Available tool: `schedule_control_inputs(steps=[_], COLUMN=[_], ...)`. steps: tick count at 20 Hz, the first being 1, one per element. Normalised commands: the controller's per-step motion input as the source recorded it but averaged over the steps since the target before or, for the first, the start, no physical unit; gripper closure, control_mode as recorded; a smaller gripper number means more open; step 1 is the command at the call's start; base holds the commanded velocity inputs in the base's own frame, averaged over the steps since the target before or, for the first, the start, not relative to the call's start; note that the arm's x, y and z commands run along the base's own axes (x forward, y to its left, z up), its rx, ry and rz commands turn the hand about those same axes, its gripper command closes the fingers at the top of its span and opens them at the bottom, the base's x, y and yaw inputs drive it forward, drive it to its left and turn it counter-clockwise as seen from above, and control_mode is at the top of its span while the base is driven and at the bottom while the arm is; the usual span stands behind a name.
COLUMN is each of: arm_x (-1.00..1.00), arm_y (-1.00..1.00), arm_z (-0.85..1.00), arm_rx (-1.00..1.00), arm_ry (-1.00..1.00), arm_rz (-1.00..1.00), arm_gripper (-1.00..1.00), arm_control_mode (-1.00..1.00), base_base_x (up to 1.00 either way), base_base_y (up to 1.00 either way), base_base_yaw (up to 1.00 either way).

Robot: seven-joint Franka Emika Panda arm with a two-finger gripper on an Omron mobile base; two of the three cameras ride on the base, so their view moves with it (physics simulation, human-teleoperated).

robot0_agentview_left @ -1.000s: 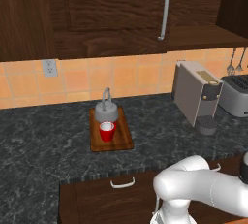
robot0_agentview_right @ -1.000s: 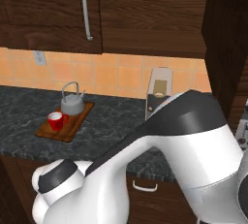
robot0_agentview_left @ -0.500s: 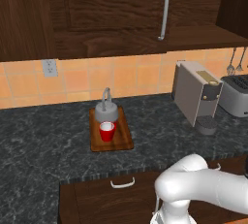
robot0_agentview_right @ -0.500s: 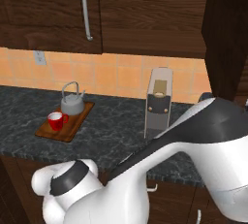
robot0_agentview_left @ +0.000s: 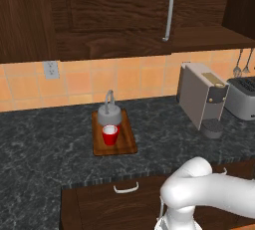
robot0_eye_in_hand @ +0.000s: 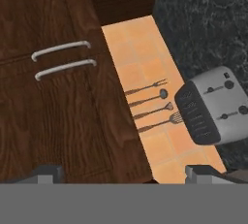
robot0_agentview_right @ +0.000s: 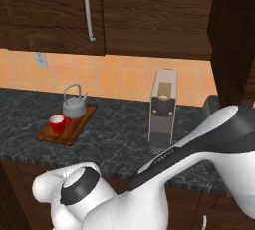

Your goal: Pick the kettle from the counter and place it on the tray. Then pick the mug from the cabinet and place it on the tray. Then close the cabinet doors.

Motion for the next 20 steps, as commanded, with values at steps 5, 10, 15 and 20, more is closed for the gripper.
schedule_control_inputs(steps=[5, 10, 15, 20], arm_x=[0.39, 0.42, 0.50, 0.38], arm_y=[-0.01, 0.00, -0.02, 0.00], arm_z=[-0.17, -0.21, -0.04, -0.04], arm_rx=[-0.13, -0.15, -0.04, -0.06], arm_ry=[-0.07, -0.03, 0.04, 0.14], arm_rz=[0.07, 0.08, 0.04, 0.04], arm_gripper=[-1.00, -1.00, -1.00, -1.00], arm_control_mode=[-1.00, -1.00, -1.00, -1.00], base_base_x=[0.00, 0.00, 0.00, 0.00], base_base_y=[0.00, 0.00, 0.00, 0.00], base_base_yaw=[0.00, 0.00, 0.00, 0.00])
